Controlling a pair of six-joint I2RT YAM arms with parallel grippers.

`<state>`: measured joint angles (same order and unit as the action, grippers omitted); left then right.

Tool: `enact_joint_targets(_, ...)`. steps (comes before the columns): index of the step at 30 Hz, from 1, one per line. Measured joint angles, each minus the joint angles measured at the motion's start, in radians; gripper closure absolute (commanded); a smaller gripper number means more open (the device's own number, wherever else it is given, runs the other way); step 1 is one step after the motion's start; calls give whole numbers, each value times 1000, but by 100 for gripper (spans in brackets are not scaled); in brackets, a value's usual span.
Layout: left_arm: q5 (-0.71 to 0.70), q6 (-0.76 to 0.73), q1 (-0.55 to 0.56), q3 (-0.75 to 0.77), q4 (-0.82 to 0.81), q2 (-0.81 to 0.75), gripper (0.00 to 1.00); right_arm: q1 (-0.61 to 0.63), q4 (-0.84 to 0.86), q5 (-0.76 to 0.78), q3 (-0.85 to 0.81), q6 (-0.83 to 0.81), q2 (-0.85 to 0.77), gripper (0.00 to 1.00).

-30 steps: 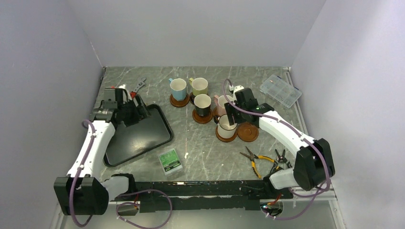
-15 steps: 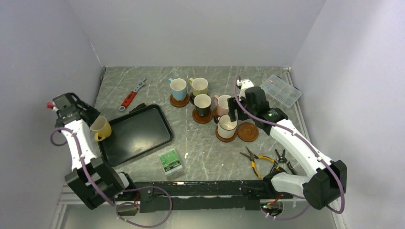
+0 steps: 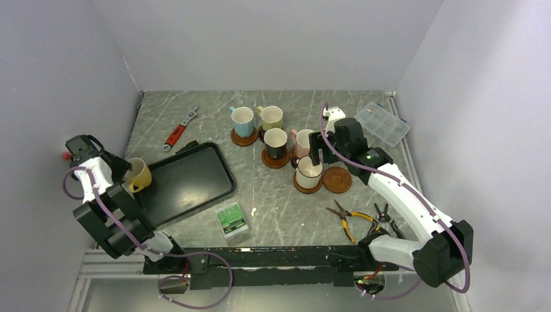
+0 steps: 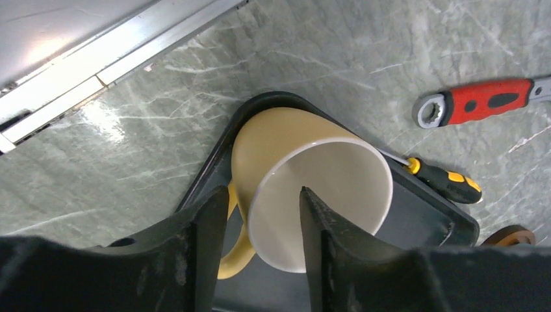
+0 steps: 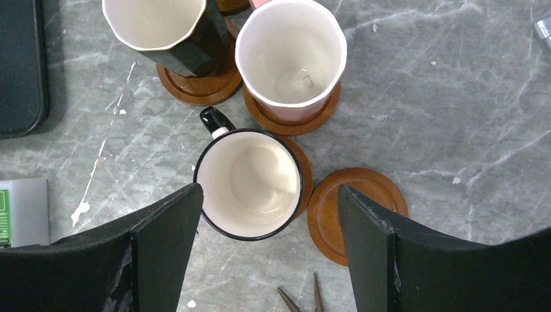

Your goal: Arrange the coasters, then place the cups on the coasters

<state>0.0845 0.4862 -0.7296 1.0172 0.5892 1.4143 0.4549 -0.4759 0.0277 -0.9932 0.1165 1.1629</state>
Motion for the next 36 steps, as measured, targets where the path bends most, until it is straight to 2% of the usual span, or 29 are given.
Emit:
enact_joint_targets(5, 33, -14, -1, 12, 21, 52, 76, 0, 0, -3, 4, 7, -7, 20)
enact_joint_targets(8, 43, -34, -2, 14, 32, 57, 95, 0, 0, -3, 7, 12, -29, 20)
enact_joint_targets(12, 35, -64, 14, 16, 56, 54, 97, 0, -1, -8, 7, 27, -64, 20)
enact_joint_targets(16, 0, -91, 84, 19, 80, 16, 97, 1, -18, -11, -10, 58, -76, 14)
enact_joint_targets(21, -31, -113, 296, 98, 154, -76, 97, 27, -48, -38, -60, 121, -76, 10)
enact_joint_targets(26, -34, -100, 578, 184, 211, -156, 97, 142, -45, -35, -100, 210, -62, 10)
enact_joint_targets(36, -138, 37, 1204, 197, 321, -85, 97, 387, 8, 35, -225, 354, 169, 12)
